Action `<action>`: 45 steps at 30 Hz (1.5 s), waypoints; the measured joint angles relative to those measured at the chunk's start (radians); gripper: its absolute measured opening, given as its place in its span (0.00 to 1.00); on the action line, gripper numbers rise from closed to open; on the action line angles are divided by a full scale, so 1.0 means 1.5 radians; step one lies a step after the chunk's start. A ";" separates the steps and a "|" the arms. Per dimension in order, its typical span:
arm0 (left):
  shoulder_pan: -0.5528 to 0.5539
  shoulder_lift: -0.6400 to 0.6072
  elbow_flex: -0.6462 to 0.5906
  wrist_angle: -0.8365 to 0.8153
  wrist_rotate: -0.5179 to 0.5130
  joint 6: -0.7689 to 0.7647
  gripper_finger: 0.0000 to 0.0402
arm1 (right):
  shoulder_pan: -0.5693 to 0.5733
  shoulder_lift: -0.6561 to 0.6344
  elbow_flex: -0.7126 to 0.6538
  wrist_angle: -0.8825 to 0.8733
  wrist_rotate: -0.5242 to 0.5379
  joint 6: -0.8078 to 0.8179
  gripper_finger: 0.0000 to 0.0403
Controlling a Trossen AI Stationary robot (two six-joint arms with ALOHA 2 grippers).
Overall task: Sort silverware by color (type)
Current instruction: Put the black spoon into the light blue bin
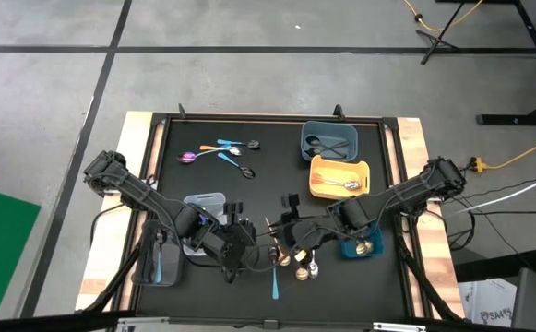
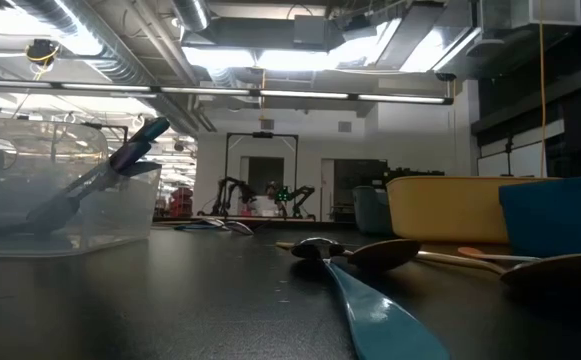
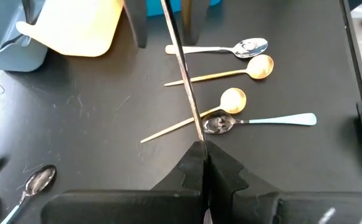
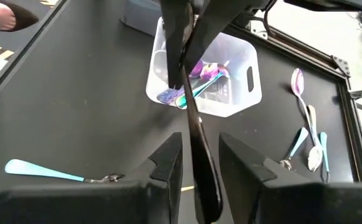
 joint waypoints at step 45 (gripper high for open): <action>0.000 0.001 0.000 0.004 0.023 -0.006 0.19 | 0.001 -0.002 0.001 -0.027 -0.027 -0.007 0.00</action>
